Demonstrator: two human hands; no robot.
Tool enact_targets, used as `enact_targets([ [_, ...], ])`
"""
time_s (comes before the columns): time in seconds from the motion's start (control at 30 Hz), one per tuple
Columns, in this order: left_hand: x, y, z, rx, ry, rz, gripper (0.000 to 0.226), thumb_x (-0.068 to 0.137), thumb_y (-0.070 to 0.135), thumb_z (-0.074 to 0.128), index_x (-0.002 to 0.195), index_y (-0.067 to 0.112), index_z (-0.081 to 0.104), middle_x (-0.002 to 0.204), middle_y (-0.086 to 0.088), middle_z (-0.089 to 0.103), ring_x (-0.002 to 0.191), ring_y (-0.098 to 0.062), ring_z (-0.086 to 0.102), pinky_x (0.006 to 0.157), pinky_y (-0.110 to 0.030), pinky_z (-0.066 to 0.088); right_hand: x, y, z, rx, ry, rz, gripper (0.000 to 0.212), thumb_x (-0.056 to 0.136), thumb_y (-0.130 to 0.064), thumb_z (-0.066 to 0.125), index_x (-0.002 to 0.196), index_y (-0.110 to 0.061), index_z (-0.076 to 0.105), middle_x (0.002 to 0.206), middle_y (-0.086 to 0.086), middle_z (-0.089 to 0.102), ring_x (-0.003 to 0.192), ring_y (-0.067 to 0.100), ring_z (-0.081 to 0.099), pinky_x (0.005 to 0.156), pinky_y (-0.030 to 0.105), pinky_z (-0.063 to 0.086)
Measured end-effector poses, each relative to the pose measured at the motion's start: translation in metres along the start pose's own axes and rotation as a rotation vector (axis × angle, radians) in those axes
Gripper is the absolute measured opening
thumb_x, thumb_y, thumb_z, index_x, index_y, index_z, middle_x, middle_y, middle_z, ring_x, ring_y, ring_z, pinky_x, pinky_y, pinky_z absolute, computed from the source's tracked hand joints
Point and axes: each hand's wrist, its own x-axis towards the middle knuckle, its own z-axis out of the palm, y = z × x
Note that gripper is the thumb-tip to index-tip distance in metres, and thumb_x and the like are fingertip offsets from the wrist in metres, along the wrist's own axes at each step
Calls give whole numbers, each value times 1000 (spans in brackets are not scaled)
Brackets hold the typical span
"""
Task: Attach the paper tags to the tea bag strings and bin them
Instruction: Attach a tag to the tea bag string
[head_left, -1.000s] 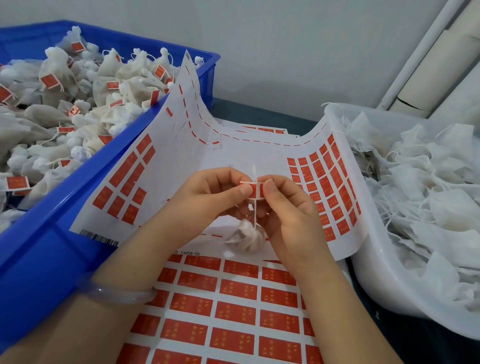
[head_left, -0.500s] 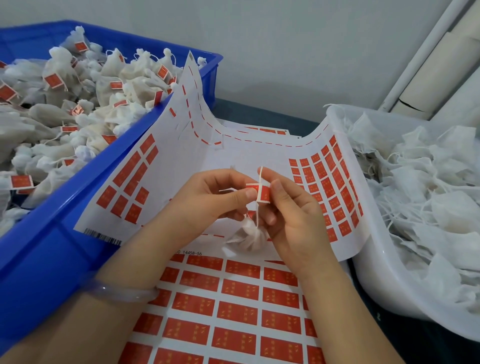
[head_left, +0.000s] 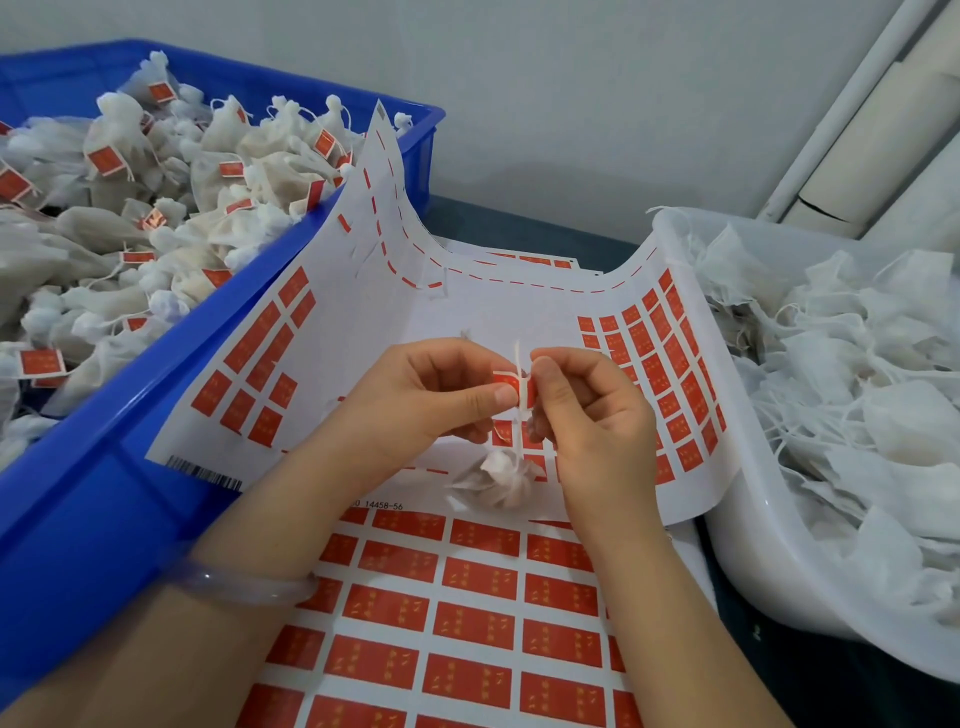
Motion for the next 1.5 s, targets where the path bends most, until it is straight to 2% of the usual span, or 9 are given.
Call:
enact_targets([
  [0.3,0,0,0,36,86,-20,20,59,34,66,77,34,73,70,10,72,62,-8,65,58,-17,53,0,1,3,-63,67,-77,14,72,-43,56,80,-34,62,71,-27,65,70,-4,64,59,6,48],
  [0.53,0,1,1,34,79,-17,13,58,34,66,68,39,73,67,12,71,60,-7,65,55,-15,52,-2,1,4,-88,85,-156,8,75,-39,56,81,-36,59,75,-35,62,78,-10,61,61,1,44],
  [0.67,0,1,1,37,101,-7,13,57,34,66,68,39,72,65,13,70,58,-5,65,54,-14,52,-2,2,6,-66,76,-142,9,74,-40,56,80,-35,61,74,-31,64,75,-6,62,60,4,46],
  [0.87,0,-2,3,52,62,-13,19,60,32,65,78,34,71,66,14,70,59,-3,65,55,-12,51,-3,5,9,-72,75,-114,11,73,-43,56,80,-36,60,74,-27,64,73,-1,63,58,8,49],
  [1.1,-1,-2,3,56,51,2,18,61,30,65,78,33,71,64,13,70,58,-2,64,54,-11,50,-4,5,10,-56,66,-97,11,72,-42,56,80,-34,59,74,-27,64,74,-2,63,60,8,49],
  [1.37,0,-4,3,81,70,19,18,72,17,69,73,35,70,63,14,69,56,-2,63,52,-11,49,-3,5,9,-23,70,-13,27,63,-51,59,81,-32,60,72,-19,65,69,1,63,57,10,50],
  [1.5,0,-2,4,71,85,22,10,66,21,70,72,30,69,61,11,69,53,-6,64,51,-12,50,-1,7,8,-39,67,35,28,61,-51,59,81,-31,61,71,-15,66,66,1,62,57,11,50],
])
